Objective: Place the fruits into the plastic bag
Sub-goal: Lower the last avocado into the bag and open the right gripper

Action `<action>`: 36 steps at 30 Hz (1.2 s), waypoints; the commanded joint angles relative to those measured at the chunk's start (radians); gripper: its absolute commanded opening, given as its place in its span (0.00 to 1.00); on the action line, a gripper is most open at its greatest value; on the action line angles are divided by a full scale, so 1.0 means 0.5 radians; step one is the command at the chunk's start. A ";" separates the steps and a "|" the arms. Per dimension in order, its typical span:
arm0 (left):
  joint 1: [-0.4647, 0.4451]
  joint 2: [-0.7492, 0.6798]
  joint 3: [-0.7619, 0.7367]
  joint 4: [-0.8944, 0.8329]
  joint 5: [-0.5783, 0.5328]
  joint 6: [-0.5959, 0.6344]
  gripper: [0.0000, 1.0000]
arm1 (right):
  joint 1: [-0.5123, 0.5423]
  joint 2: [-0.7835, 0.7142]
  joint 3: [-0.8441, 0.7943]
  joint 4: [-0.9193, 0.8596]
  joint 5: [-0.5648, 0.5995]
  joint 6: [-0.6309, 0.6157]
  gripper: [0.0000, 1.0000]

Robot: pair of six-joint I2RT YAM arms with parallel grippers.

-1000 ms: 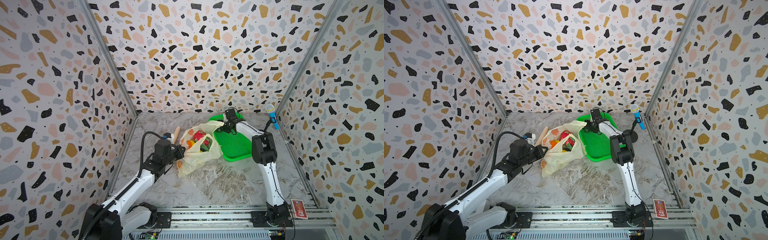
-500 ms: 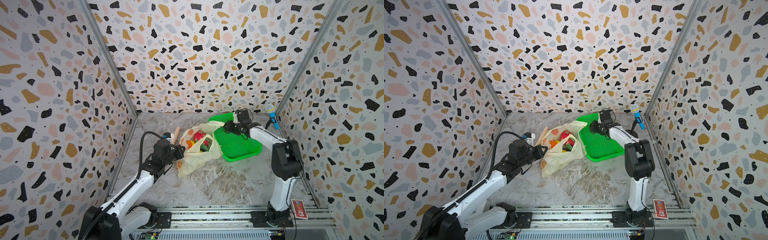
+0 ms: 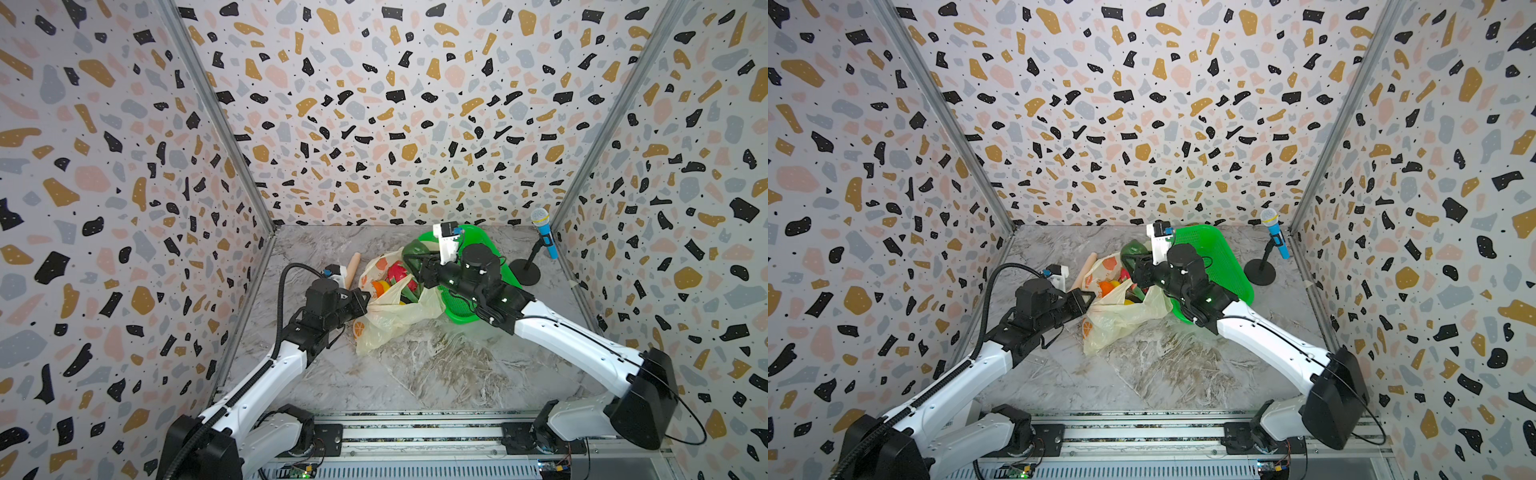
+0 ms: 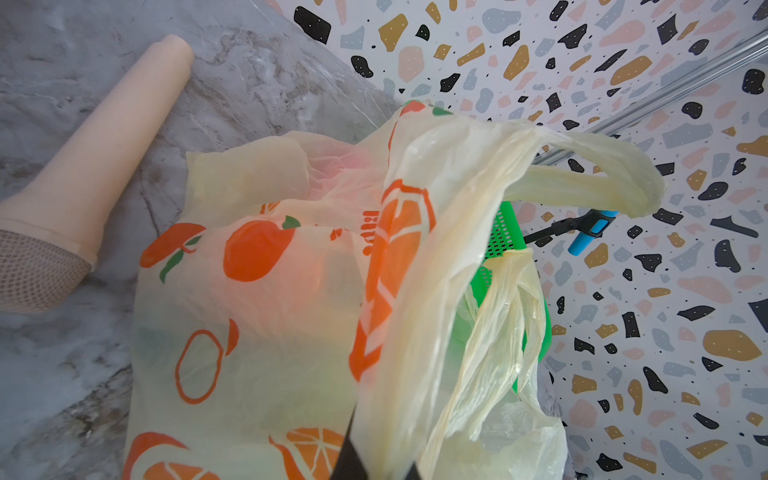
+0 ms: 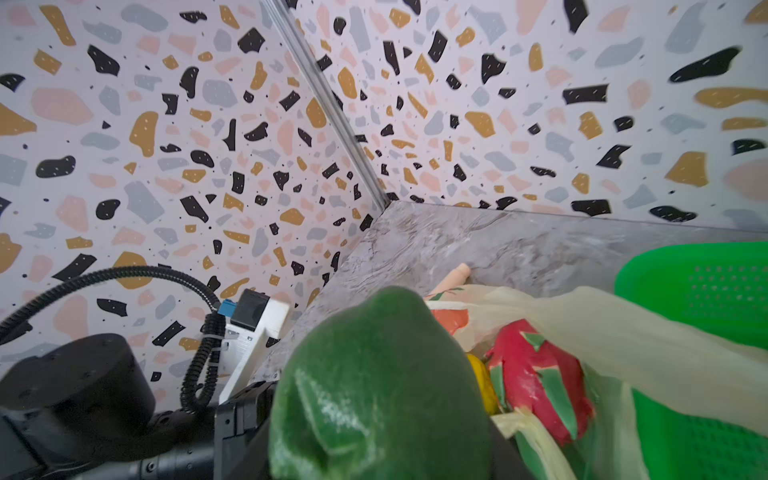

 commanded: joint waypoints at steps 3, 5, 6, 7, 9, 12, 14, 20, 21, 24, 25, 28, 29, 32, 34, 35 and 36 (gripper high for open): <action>0.010 -0.073 0.060 0.077 0.038 -0.023 0.00 | 0.057 0.309 0.078 0.091 -0.198 0.082 0.27; 0.010 -0.086 0.058 0.059 0.042 -0.008 0.00 | 0.054 0.396 0.134 0.091 -0.228 0.096 0.27; 0.010 -0.093 0.059 0.048 0.042 0.003 0.00 | 0.054 0.439 0.165 0.089 -0.241 0.099 0.28; 0.010 -0.099 0.060 0.042 0.045 0.008 0.00 | 0.053 0.476 0.196 0.084 -0.252 0.101 0.28; 0.011 -0.114 0.057 0.032 0.053 0.017 0.00 | 0.054 0.552 0.273 0.036 -0.258 0.111 0.29; 0.010 -0.125 0.050 0.027 0.060 0.023 0.00 | 0.053 0.657 0.370 -0.016 -0.229 0.126 0.31; 0.010 -0.132 0.047 0.018 0.063 0.028 0.00 | 0.054 0.736 0.449 -0.067 -0.215 0.135 0.33; 0.011 -0.181 0.079 -0.063 -0.031 -0.001 0.00 | 0.054 0.997 0.731 -0.305 -0.313 0.146 0.54; 0.010 -0.187 0.092 -0.108 -0.081 -0.012 0.00 | 0.051 1.007 0.740 -0.304 -0.343 0.148 0.61; 0.010 -0.201 0.136 -0.260 -0.246 -0.010 0.00 | 0.048 0.984 0.720 -0.285 -0.358 0.148 0.72; 0.010 -0.200 0.145 -0.296 -0.289 -0.010 0.00 | 0.045 0.972 0.707 -0.276 -0.360 0.147 0.77; 0.010 -0.201 0.145 -0.347 -0.375 -0.010 0.00 | 0.027 0.924 0.672 -0.266 -0.394 0.154 0.85; 0.010 -0.198 0.142 -0.348 -0.386 -0.013 0.00 | 0.019 0.905 0.658 -0.260 -0.413 0.154 0.86; 0.010 -0.185 0.142 -0.348 -0.403 -0.020 0.00 | -0.012 0.843 0.591 -0.268 -0.460 0.148 0.89; 0.011 -0.177 0.144 -0.348 -0.406 -0.020 0.00 | -0.037 0.788 0.511 -0.255 -0.496 0.151 0.89; 0.010 -0.178 0.145 -0.345 -0.408 -0.019 0.00 | -0.049 0.754 0.466 -0.250 -0.509 0.154 0.90; 0.013 -0.175 0.145 -0.345 -0.409 -0.021 0.00 | -0.060 0.720 0.428 -0.243 -0.520 0.149 0.90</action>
